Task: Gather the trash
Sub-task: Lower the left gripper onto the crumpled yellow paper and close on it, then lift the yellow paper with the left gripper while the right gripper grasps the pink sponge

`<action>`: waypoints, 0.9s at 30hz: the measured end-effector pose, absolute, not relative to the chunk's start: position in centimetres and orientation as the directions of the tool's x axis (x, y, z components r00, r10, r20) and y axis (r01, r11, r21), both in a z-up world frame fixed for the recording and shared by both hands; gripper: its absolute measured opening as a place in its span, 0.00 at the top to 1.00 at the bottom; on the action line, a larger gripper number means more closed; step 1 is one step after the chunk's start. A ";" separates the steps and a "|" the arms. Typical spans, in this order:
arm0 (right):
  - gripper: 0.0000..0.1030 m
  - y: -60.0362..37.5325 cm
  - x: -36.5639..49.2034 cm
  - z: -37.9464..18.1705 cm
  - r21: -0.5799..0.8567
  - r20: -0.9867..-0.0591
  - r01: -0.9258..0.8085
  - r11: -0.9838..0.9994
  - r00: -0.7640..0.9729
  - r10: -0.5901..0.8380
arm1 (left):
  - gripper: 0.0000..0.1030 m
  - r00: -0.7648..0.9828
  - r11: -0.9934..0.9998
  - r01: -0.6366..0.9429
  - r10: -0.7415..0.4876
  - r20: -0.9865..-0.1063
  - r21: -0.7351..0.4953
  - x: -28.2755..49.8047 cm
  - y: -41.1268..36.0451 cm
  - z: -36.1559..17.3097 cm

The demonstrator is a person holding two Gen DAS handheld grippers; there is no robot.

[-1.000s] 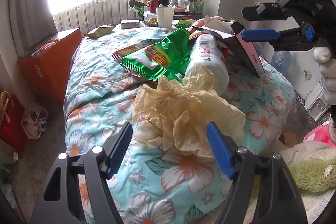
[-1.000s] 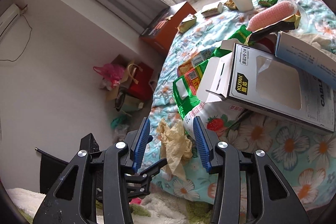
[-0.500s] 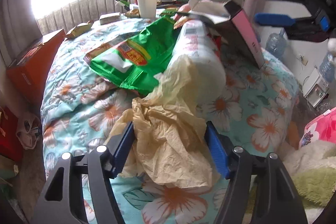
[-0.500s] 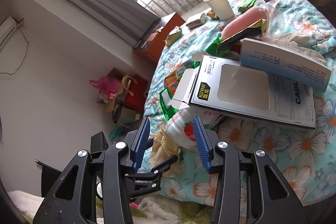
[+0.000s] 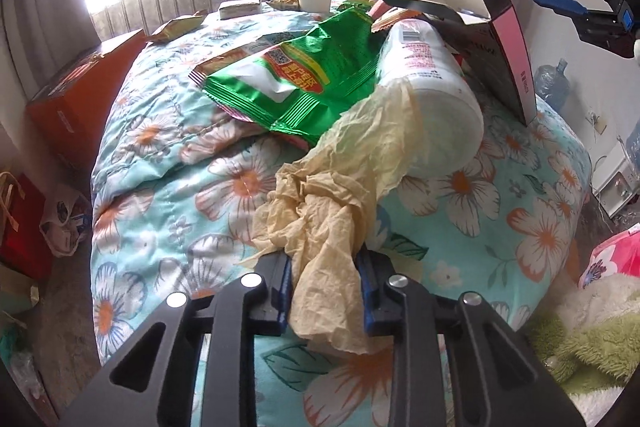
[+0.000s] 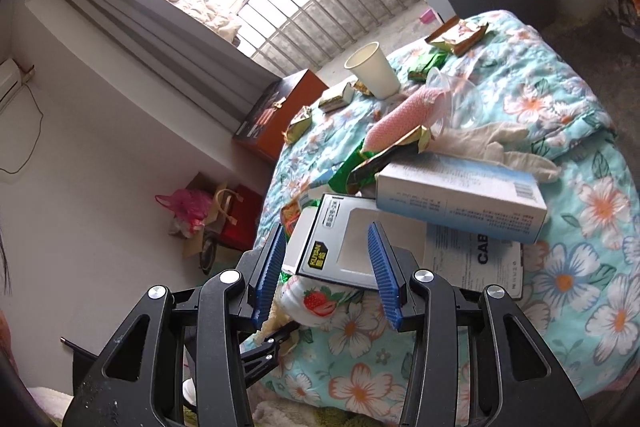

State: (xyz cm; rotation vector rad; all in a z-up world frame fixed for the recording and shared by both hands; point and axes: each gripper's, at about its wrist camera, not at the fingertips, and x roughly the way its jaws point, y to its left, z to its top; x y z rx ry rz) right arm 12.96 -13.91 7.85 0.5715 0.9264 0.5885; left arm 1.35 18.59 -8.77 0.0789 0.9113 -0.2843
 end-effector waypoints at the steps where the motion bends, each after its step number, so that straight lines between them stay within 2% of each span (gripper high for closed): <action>1: 0.59 -14.0 13.5 8.2 0.666 -0.567 -0.218 0.714 0.474 0.673 | 0.81 0.578 0.962 0.265 -0.213 -0.788 -0.065 1.4 18.9 -8.7; 3: 0.56 -14.5 14.9 8.5 0.654 -0.592 -0.190 0.732 0.474 0.652 | 0.85 0.585 0.966 0.246 -0.213 -0.783 -0.079 1.2 19.3 -8.4; 8: 0.56 -15.7 19.2 8.9 0.662 -0.617 -0.137 0.737 0.458 0.640 | 0.86 0.615 0.973 0.203 -0.211 -0.760 -0.107 0.2 20.3 -7.1; 14: 0.56 -14.6 26.6 7.9 0.482 -0.761 -0.106 0.870 0.442 0.475 | 0.86 0.666 0.974 0.173 -0.227 -0.710 -0.149 -1.3 21.8 -4.7; 16: 0.56 -13.7 29.1 6.7 0.381 -0.815 -0.088 0.921 0.438 0.379 | 0.86 0.690 0.974 0.166 -0.228 -0.687 -0.156 -1.8 22.1 -3.9; 19: 0.64 -12.8 31.4 5.0 0.284 -0.860 -0.074 0.956 0.422 0.288 | 0.86 0.723 0.975 0.153 -0.222 -0.654 -0.161 -2.3 22.5 -2.9; 20: 0.69 -12.7 31.7 4.8 0.281 -0.865 -0.067 0.957 0.415 0.283 | 0.86 0.730 0.975 0.148 -0.219 -0.647 -0.163 -2.3 22.7 -2.6; 23: 0.69 -11.2 30.8 5.8 0.318 -0.845 -0.162 0.934 0.399 0.356 | 0.86 0.747 0.975 0.141 -0.217 -0.629 -0.169 -2.4 23.1 -1.9; 26: 0.56 -9.8 29.4 6.6 0.349 -0.855 -0.228 0.909 0.320 0.409 | 0.86 0.757 0.973 0.137 -0.225 -0.613 -0.187 -1.9 23.5 -1.6; 27: 0.55 -9.9 29.0 6.6 0.379 -0.852 -0.222 0.898 0.294 0.433 | 0.86 0.758 0.971 0.137 -0.229 -0.611 -0.194 -1.6 23.6 -1.6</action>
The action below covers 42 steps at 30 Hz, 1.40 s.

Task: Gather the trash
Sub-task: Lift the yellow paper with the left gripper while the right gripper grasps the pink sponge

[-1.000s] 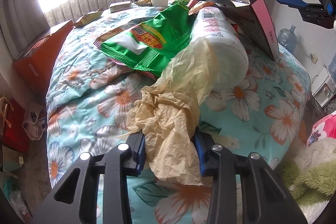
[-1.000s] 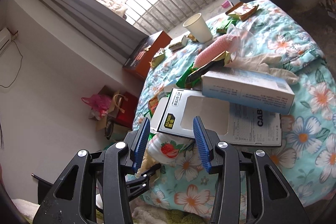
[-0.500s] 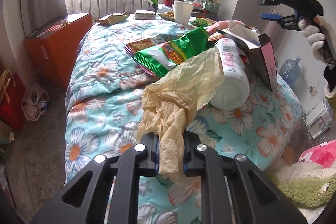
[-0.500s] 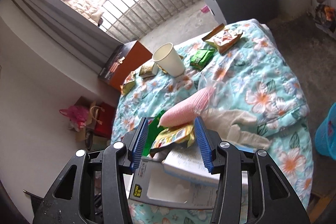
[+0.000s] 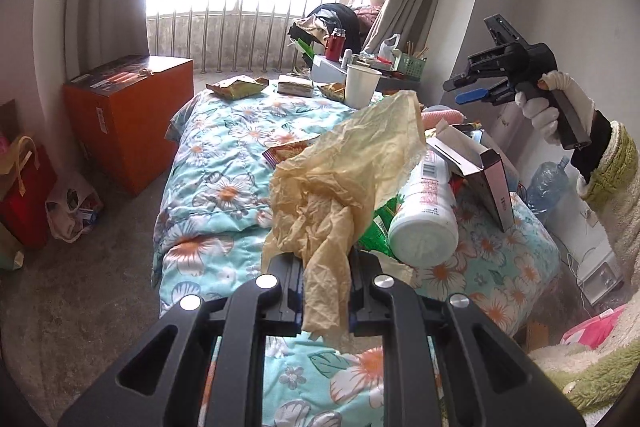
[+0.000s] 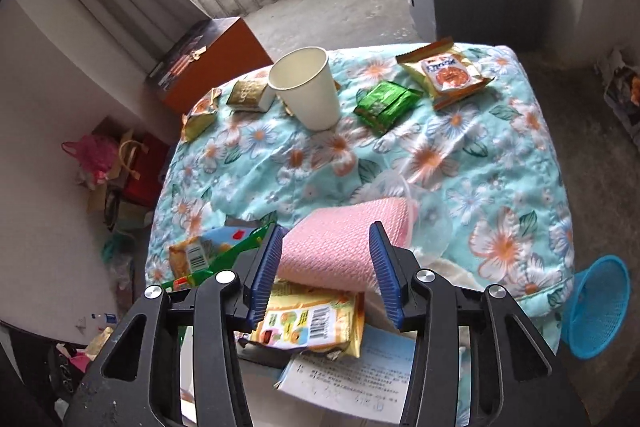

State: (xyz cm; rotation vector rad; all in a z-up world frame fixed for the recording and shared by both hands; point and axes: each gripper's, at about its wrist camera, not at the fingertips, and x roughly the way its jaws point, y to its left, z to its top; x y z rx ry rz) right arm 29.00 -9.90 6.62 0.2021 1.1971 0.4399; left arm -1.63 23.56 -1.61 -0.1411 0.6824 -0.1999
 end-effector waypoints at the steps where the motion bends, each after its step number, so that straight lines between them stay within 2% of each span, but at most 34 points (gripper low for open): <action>1: 0.54 -10.2 28.8 6.7 0.418 -0.847 -0.199 0.886 0.268 0.460 | 0.86 0.758 0.969 0.138 -0.235 -0.609 -0.203 -1.3 23.7 -1.6; 4: 0.52 -12.1 28.5 6.1 0.510 -0.824 -0.090 0.855 0.234 0.516 | 0.86 0.756 0.966 0.143 -0.248 -0.606 -0.218 -0.7 23.9 -1.6; 13: 0.51 -12.7 31.2 1.6 0.618 -0.786 0.116 0.778 0.089 0.612 | 0.86 0.761 0.968 0.140 -0.239 -0.603 -0.208 -0.7 23.6 -1.8; 17: 0.64 -12.3 31.8 0.9 0.625 -0.779 0.154 0.765 0.074 0.622 | 0.86 0.759 0.967 0.131 -0.239 -0.605 -0.218 -0.7 23.8 -2.0; 24: 0.65 -13.9 31.9 -0.1 0.675 -0.729 0.245 0.696 0.076 0.680 | 0.86 0.758 0.968 0.124 -0.235 -0.608 -0.219 -0.7 23.9 -2.0; 30: 0.65 -14.7 32.2 -0.4 0.694 -0.707 0.284 0.662 0.095 0.701 | 0.86 0.757 0.968 0.123 -0.234 -0.610 -0.218 -0.7 23.9 -2.0; 32: 0.70 -15.0 32.1 -0.5 0.698 -0.703 0.293 0.654 0.101 0.704 | 0.86 0.759 0.968 0.121 -0.233 -0.607 -0.220 -0.8 24.0 -1.9; 35: 0.73 -15.3 31.7 -0.2 0.711 -0.692 0.290 0.641 0.125 0.711 | 0.86 0.762 0.967 0.118 -0.233 -0.604 -0.224 -1.0 24.1 -1.9; 42: 0.76 -16.5 30.2 1.5 0.788 -0.610 0.249 0.563 0.184 0.771 | 0.86 0.767 0.969 0.125 -0.232 -0.598 -0.215 -1.2 24.0 -1.8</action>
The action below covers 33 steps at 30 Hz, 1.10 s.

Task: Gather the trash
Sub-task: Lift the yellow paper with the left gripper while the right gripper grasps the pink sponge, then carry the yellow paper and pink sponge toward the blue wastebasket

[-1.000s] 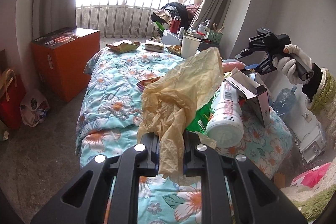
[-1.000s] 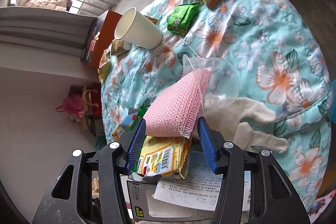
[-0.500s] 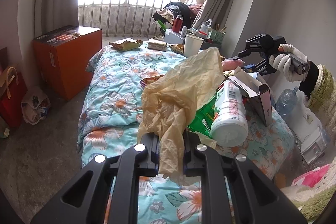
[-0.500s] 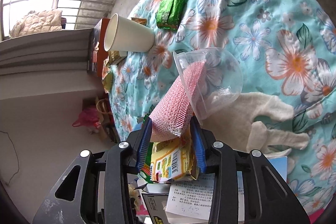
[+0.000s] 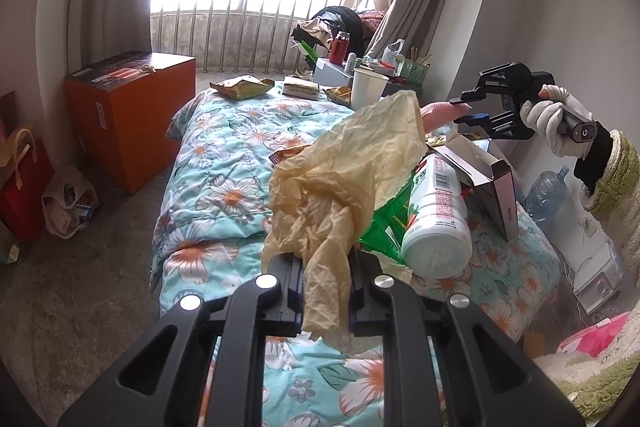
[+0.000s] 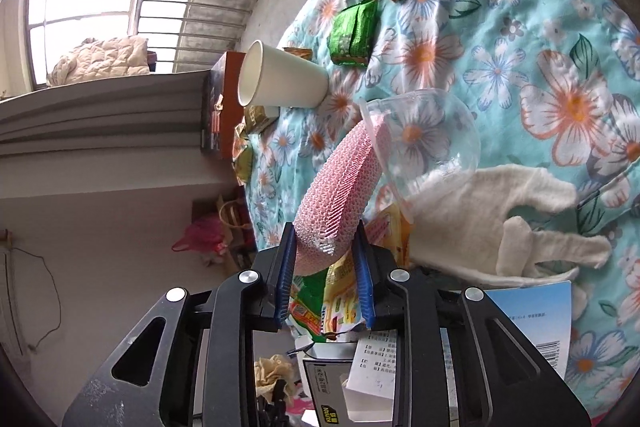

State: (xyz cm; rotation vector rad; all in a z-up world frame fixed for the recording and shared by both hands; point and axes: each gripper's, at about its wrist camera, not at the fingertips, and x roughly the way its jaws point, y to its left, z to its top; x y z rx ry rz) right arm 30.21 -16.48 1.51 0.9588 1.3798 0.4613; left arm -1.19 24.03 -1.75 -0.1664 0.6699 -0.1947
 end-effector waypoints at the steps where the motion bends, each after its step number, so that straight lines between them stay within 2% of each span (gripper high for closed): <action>1: 0.76 -16.7 30.0 1.9 0.797 -0.599 0.240 0.555 0.192 0.778 | 0.86 0.769 0.969 0.127 -0.232 -0.596 -0.214 -1.3 24.0 -1.7; 6: 0.76 -17.7 28.5 4.4 0.856 -0.516 0.175 0.486 0.243 0.822 | 0.86 0.783 0.969 0.126 -0.230 -0.579 -0.214 -1.8 24.1 -1.2; 20: 0.76 -19.1 22.5 9.9 0.920 -0.362 -0.025 0.391 0.324 0.874 | 0.86 0.860 0.972 0.105 -0.194 -0.472 -0.208 -3.6 24.5 2.7; 33: 0.77 -17.7 20.2 10.6 0.935 -0.306 -0.071 0.347 0.334 0.892 | 0.86 0.895 0.966 0.175 -0.237 -0.379 -0.192 -3.3 22.7 7.0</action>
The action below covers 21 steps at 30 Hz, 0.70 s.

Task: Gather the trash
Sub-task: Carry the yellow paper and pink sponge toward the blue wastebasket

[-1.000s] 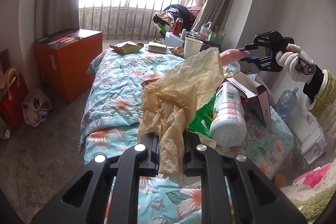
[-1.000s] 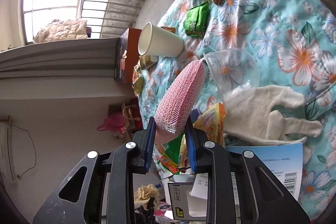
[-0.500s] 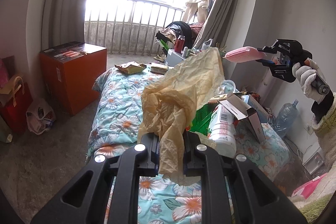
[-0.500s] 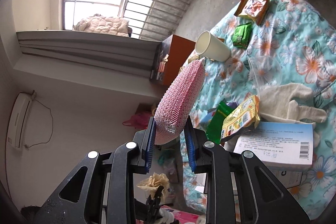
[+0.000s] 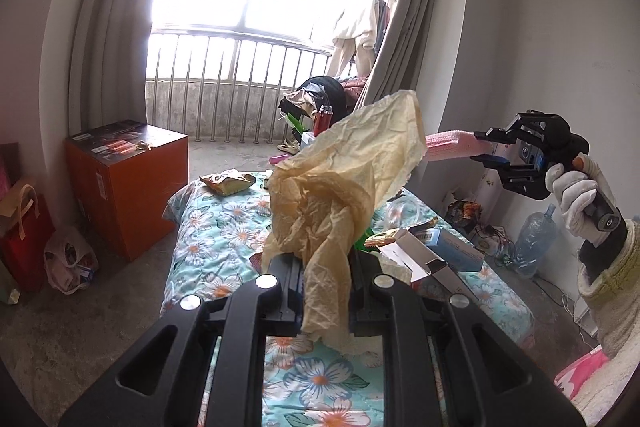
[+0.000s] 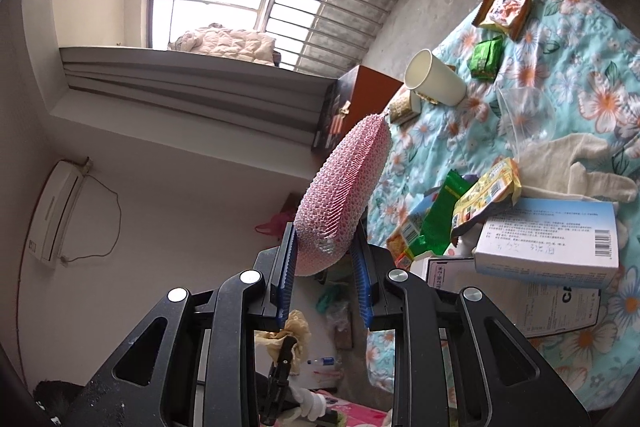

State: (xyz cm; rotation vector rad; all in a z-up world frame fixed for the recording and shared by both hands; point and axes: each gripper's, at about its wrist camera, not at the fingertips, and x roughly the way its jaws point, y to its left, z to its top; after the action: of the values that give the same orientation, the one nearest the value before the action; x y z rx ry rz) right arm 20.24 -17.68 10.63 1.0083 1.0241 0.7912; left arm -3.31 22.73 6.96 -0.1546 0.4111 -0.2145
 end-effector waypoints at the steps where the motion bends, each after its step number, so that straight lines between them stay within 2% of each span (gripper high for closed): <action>1: 0.77 -17.8 20.0 10.8 0.935 -0.304 -0.076 0.347 0.338 0.891 | 0.86 0.896 0.965 0.182 -0.242 -0.371 -0.190 -3.2 22.5 7.3; 5: 0.77 -18.7 19.0 11.4 0.929 -0.302 -0.096 0.357 0.362 0.882 | 0.86 0.900 0.962 0.209 -0.259 -0.350 -0.174 -2.7 21.6 8.6; 21: 0.76 -20.2 15.8 10.6 0.931 -0.282 -0.113 0.348 0.384 0.879 | 0.86 0.857 0.914 0.304 -0.386 -0.340 -0.270 1.2 19.5 9.6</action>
State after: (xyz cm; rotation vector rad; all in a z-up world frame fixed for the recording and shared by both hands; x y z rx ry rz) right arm 15.77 -20.16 10.61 0.9975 0.9517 0.7883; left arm 1.20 19.51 9.59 -0.2106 0.3997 -0.3653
